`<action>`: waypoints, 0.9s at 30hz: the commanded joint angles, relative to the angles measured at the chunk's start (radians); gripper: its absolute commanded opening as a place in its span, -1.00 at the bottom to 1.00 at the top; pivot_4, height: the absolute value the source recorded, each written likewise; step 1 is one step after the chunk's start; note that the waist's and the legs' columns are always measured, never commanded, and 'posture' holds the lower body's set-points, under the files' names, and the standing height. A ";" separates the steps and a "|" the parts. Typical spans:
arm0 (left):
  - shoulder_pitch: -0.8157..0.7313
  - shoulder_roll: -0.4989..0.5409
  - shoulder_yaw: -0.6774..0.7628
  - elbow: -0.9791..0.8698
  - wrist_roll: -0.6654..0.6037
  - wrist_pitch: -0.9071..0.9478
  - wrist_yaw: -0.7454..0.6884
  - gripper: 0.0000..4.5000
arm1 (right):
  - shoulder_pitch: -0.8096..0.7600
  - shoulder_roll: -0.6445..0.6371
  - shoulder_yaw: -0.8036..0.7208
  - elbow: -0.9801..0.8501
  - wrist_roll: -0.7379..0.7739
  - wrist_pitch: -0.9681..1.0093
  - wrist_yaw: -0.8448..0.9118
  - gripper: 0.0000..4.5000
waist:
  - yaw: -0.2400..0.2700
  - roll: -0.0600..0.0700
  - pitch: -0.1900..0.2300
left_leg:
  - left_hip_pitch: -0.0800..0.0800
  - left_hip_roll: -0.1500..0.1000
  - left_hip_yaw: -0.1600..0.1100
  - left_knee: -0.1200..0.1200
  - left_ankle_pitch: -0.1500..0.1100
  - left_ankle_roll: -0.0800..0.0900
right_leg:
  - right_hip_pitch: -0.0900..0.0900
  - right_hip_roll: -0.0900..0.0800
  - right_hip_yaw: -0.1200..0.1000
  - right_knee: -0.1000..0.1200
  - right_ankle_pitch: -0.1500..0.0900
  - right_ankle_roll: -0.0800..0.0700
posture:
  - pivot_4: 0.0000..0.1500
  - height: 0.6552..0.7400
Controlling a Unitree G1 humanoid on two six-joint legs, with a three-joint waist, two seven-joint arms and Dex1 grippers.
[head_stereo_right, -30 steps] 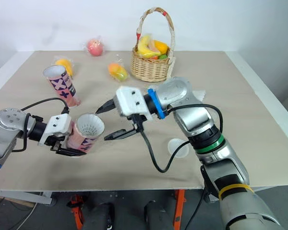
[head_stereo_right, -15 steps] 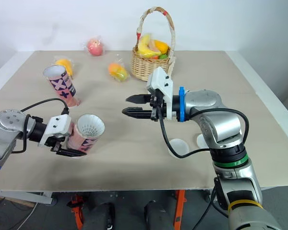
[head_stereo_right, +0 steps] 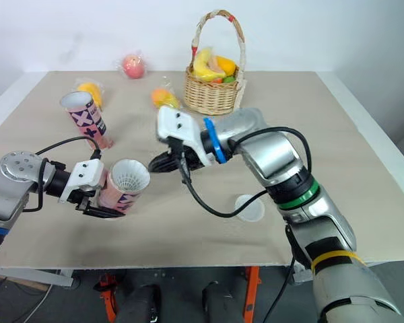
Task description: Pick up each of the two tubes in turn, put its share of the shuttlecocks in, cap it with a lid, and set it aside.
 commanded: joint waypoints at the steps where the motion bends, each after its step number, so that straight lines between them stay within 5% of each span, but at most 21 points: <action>1: 0.009 0.009 0.016 -0.025 -0.003 0.002 0.013 0.48 | -0.062 0.025 0.030 0.034 -0.026 -0.028 0.055 -0.96 | 0.000 0.000 0.000 | 0.000 0.000 0.000 0.000 0.000 0.000 | 0.000 0.000 0.000 0.000 0.000 0.000 | 1.00 1.00; 15: 0.027 0.004 0.033 -0.033 -0.012 0.027 0.044 0.48 | -0.236 0.263 0.277 0.363 -0.261 -0.173 0.218 -0.96 | -0.003 0.001 -0.001 | 0.002 0.003 0.000 0.000 0.000 0.000 | -0.001 0.002 -0.003 0.001 0.001 -0.002 | 1.00 1.00; 27: 0.043 0.015 0.058 -0.037 -0.004 0.040 0.065 0.48 | -0.197 0.443 0.202 0.498 -0.307 -0.123 0.157 -0.96 | -0.013 0.001 -0.003 | 0.010 0.006 0.000 -0.002 0.000 0.000 | 0.003 0.005 -0.004 0.002 0.002 -0.007 | 1.00 1.00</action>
